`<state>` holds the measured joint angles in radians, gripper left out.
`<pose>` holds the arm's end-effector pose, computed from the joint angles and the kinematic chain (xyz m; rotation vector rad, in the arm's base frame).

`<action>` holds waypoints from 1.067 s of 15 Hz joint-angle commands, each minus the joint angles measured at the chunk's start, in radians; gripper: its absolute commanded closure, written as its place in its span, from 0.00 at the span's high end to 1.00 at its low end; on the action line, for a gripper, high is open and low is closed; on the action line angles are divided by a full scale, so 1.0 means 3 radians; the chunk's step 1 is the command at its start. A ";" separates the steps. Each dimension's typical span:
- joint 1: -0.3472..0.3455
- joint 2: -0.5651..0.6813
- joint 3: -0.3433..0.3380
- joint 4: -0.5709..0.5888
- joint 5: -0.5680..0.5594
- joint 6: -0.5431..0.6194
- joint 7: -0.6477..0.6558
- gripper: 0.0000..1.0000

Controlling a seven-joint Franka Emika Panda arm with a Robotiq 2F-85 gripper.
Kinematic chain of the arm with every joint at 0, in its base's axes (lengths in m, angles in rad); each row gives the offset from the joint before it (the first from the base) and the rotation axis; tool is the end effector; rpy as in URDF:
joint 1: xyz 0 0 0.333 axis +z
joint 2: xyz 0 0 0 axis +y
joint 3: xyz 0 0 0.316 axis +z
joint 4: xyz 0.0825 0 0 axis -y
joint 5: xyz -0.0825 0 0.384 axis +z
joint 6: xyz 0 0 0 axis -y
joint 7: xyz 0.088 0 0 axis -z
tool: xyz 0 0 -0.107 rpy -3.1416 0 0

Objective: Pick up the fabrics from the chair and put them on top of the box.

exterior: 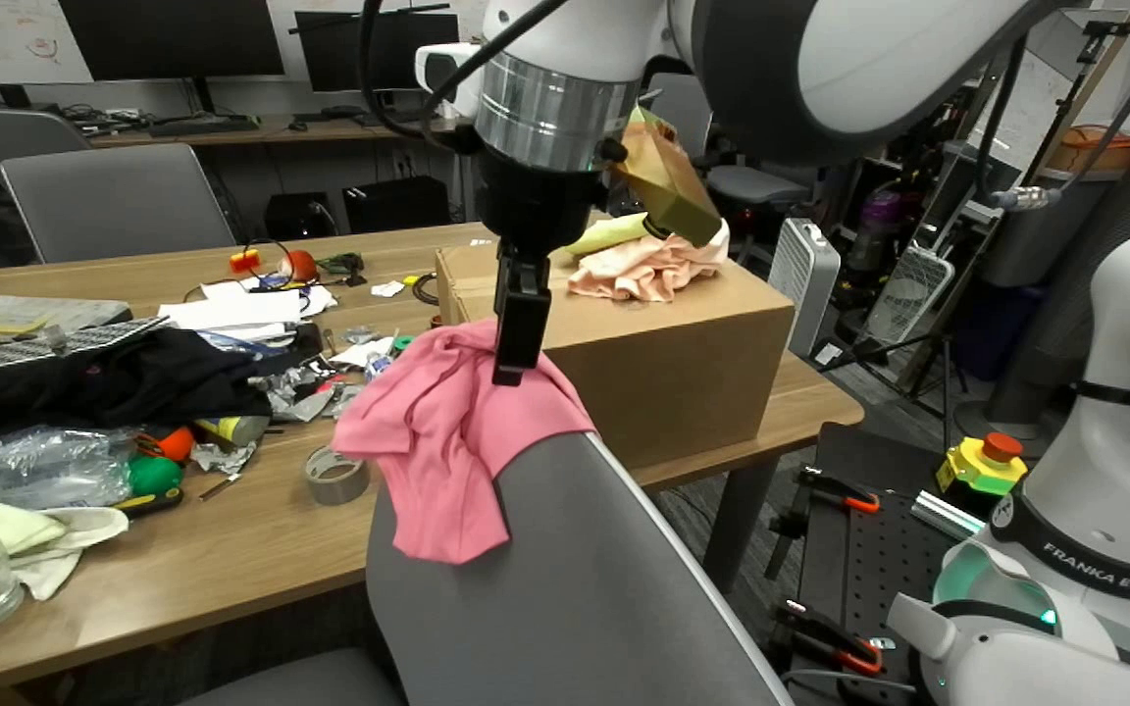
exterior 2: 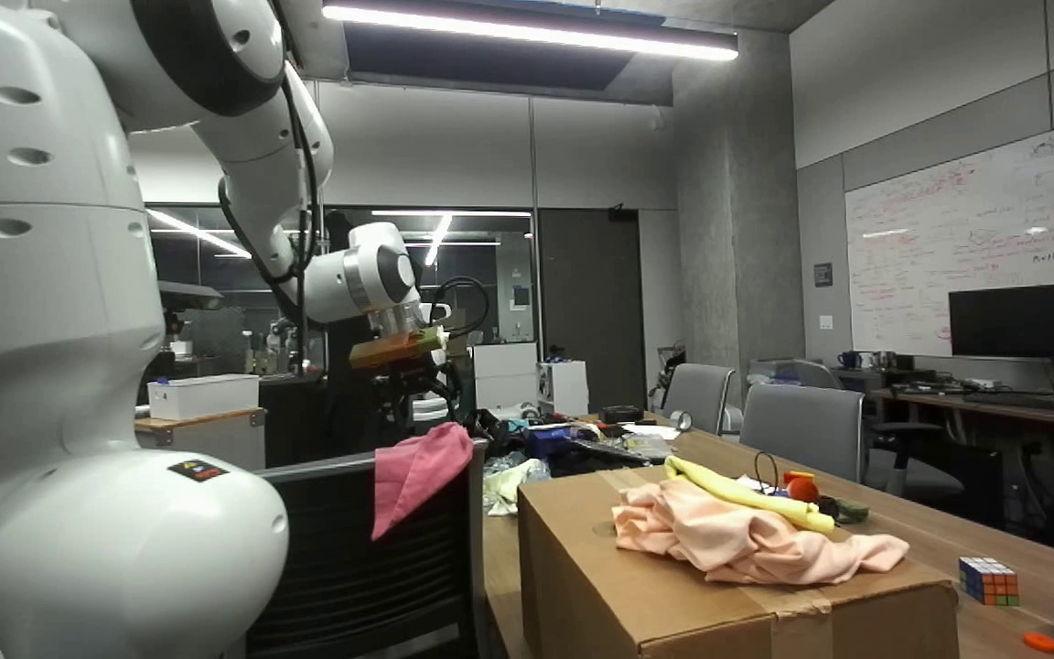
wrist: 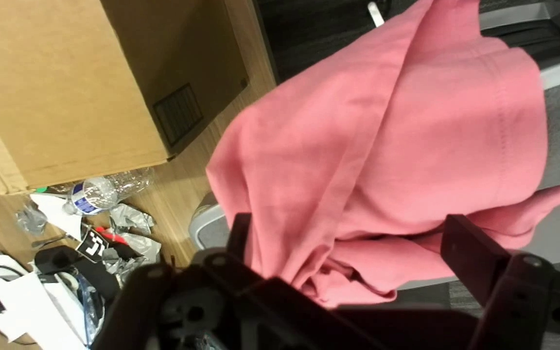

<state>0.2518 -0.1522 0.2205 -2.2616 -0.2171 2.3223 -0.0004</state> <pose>0.4591 0.2329 0.4443 2.8310 0.8847 0.3712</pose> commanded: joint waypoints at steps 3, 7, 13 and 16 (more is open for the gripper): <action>-0.0096 0.0200 0.0114 0.0066 -0.0596 0.0169 0.0534 1.00; -0.0086 0.0310 0.0125 0.0089 -0.0983 0.0136 0.0858 1.00; -0.0076 0.0331 0.0128 0.0121 -0.1134 0.0110 0.1011 0.74; -0.0074 0.0330 0.0124 0.0130 -0.1128 0.0107 0.1021 0.53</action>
<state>0.2417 -0.0725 0.2495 -2.2471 -0.5259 2.3533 0.2784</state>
